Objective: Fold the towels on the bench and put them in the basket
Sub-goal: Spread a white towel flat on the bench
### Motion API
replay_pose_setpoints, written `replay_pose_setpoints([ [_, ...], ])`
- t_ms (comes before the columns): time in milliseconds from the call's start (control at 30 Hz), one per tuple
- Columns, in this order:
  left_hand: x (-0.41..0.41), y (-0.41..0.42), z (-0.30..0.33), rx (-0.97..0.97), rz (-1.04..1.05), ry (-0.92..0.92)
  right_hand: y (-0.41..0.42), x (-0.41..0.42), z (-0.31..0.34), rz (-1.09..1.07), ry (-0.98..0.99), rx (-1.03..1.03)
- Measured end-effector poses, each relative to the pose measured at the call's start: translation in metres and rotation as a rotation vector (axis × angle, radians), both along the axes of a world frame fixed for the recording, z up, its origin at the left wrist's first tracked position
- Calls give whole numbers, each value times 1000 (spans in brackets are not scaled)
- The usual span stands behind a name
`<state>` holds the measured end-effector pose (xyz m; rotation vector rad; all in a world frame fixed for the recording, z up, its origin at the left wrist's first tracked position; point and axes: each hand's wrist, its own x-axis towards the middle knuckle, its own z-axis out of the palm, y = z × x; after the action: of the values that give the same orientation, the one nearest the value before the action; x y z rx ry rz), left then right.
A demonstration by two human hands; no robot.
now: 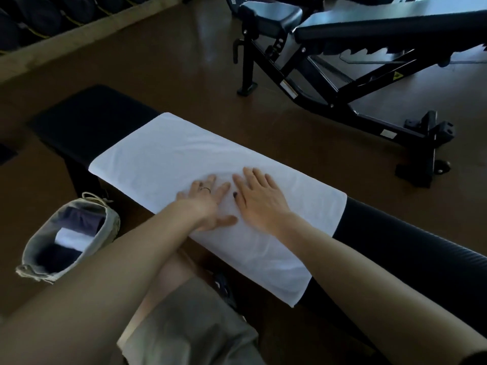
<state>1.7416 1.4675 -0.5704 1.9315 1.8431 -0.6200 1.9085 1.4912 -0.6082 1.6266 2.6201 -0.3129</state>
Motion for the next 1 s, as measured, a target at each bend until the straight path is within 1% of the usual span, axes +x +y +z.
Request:
replay_pose_setpoints([
  [100,-26,26,-4,73,28,-19,20,-19,-3,-13,-7,-20],
  [200,-53,45,-13,99,65,-34,43,-43,-5,26,-15,-20],
  [467,-99,103,-29,210,70,-34,114,-102,-11,48,-25,23],
  [700,-149,152,-42,331,126,-95,170,-141,-13,12,100,-3],
  [800,-170,168,-48,365,157,-111,193,-161,-10,-24,121,-78],
  [900,-188,184,-52,399,174,-107,211,-181,-10,-39,152,-71],
  [1000,-201,194,-56,452,179,-144,224,-200,-12,-20,171,-75],
])
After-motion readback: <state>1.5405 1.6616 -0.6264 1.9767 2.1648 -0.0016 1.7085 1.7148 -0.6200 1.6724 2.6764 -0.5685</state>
